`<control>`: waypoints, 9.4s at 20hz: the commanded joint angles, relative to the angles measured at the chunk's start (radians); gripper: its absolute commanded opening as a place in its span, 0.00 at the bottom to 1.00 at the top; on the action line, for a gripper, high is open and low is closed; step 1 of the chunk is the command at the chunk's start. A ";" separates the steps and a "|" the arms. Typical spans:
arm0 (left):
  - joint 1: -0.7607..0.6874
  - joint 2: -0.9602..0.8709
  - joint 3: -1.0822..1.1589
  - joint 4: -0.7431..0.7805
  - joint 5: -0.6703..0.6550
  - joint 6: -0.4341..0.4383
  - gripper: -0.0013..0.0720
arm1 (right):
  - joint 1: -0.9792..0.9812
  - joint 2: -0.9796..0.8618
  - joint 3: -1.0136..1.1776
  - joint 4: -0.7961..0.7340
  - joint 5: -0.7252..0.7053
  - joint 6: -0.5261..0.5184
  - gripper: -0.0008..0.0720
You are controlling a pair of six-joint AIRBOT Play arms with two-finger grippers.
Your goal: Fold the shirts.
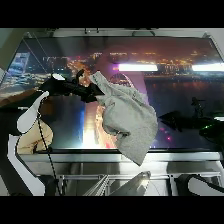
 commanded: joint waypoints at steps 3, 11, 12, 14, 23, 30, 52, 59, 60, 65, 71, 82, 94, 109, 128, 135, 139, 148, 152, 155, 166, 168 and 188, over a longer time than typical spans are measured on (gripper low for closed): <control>-0.044 -0.003 0.042 0.090 0.065 -0.008 0.92 | 0.056 -0.020 0.001 -0.121 -0.078 0.047 0.62; -0.090 0.024 0.053 0.189 0.008 -0.026 0.05 | 0.264 -0.099 0.024 0.048 -0.025 -0.017 0.04; -0.073 0.052 0.053 0.141 -0.035 -0.003 0.05 | 0.238 -0.071 0.055 0.046 0.037 -0.016 0.04; -0.013 0.154 0.053 0.066 -0.135 0.008 0.04 | 0.148 0.015 0.148 0.050 0.184 0.004 0.03; 0.193 0.808 0.053 -0.263 -0.375 0.022 0.03 | -0.194 0.520 0.645 0.546 0.479 0.071 0.03; 0.186 1.083 0.053 -0.096 -0.115 0.079 0.06 | -0.109 0.687 0.657 0.270 0.386 0.079 0.04; 0.190 0.121 0.101 0.343 -0.582 -0.265 0.48 | -0.124 -0.092 0.396 -0.200 -0.054 0.078 0.83; 0.175 0.402 -0.527 0.432 -0.272 -0.246 0.48 | 0.010 -0.330 0.460 -0.196 0.018 0.072 0.83; 0.166 0.409 -0.570 0.406 -0.248 -0.245 0.48 | 0.046 -0.346 0.460 -0.196 0.014 0.072 0.83; 0.074 0.357 -0.651 0.288 -0.092 -0.201 0.48 | 0.193 -0.370 0.468 -0.139 -0.010 0.071 0.59; 0.026 0.316 -0.496 0.282 -0.163 -0.133 0.04 | 0.172 -0.330 0.508 0.014 0.228 -0.001 0.03; 0.328 1.117 -0.102 -0.469 -0.404 0.141 0.04 | -0.169 0.377 0.524 0.713 0.537 -0.087 0.04; 0.667 1.100 0.010 -0.418 -0.372 0.188 0.05 | -0.028 0.560 0.547 0.320 0.053 -0.145 0.04; 0.373 0.058 0.212 -0.122 -0.320 0.055 0.83 | 0.133 -0.222 0.716 0.185 -0.263 -0.217 0.67; 0.364 0.349 -0.560 0.396 -0.260 -0.058 0.77 | -0.246 -0.188 0.182 -0.373 0.122 0.140 0.59; 0.224 0.348 -0.574 0.391 -0.088 -0.058 0.73 | -0.074 -0.187 0.190 -0.200 0.054 0.107 0.08; 0.229 0.351 -0.574 0.396 -0.099 -0.028 0.03 | -0.107 -0.153 0.227 -0.184 0.151 0.101 0.04; 0.386 0.808 -0.427 -0.182 -0.455 0.177 0.03 | -0.263 0.252 0.371 0.186 0.476 0.070 0.04; 0.528 1.103 -0.204 -0.554 -0.533 0.222 0.04 | -0.348 0.544 0.452 0.514 0.371 0.011 0.04; 0.725 1.241 -0.020 -0.579 -0.495 0.220 0.05 | -0.388 0.678 0.566 0.622 0.251 -0.008 0.04; 0.628 0.953 0.037 -0.334 -0.480 0.176 0.05 | -0.177 0.396 0.784 0.227 0.188 -0.005 0.04; 0.528 0.834 -0.039 -0.226 -0.446 0.185 0.05 | -0.076 0.265 0.784 0.124 0.188 -0.004 0.04; 0.367 -0.105 0.414 -0.010 -0.362 0.045 0.04 | 0.062 -0.581 0.787 0.331 -0.111 -0.289 0.04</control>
